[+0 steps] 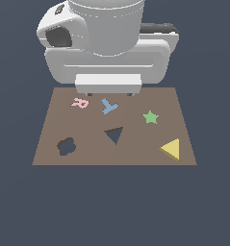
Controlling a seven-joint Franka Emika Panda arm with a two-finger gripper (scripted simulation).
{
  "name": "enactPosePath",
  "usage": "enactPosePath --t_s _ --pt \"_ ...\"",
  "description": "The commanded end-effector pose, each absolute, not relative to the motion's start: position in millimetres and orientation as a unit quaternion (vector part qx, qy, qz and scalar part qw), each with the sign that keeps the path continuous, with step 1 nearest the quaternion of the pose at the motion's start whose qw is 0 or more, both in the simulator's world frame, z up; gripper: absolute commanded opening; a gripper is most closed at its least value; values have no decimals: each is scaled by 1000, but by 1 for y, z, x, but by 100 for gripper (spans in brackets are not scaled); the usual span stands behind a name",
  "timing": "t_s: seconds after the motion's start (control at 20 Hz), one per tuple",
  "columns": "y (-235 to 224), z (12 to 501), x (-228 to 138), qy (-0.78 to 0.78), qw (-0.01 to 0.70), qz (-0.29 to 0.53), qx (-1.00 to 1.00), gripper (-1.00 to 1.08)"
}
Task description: Insert a designated object into the corresponding slot on a board.
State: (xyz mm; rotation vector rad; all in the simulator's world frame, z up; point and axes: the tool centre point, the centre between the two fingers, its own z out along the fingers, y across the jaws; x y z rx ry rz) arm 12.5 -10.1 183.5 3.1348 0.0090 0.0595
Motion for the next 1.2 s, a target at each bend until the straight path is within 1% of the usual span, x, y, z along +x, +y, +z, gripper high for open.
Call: enactPosePath --t_s 0.0,0.6,1.15 --pt "-10 183 13 3 3 19 1000 100" --pt "4 175 11 -32 3 18 999 100" --pt "42 152 13 -127 3 15 992 100"
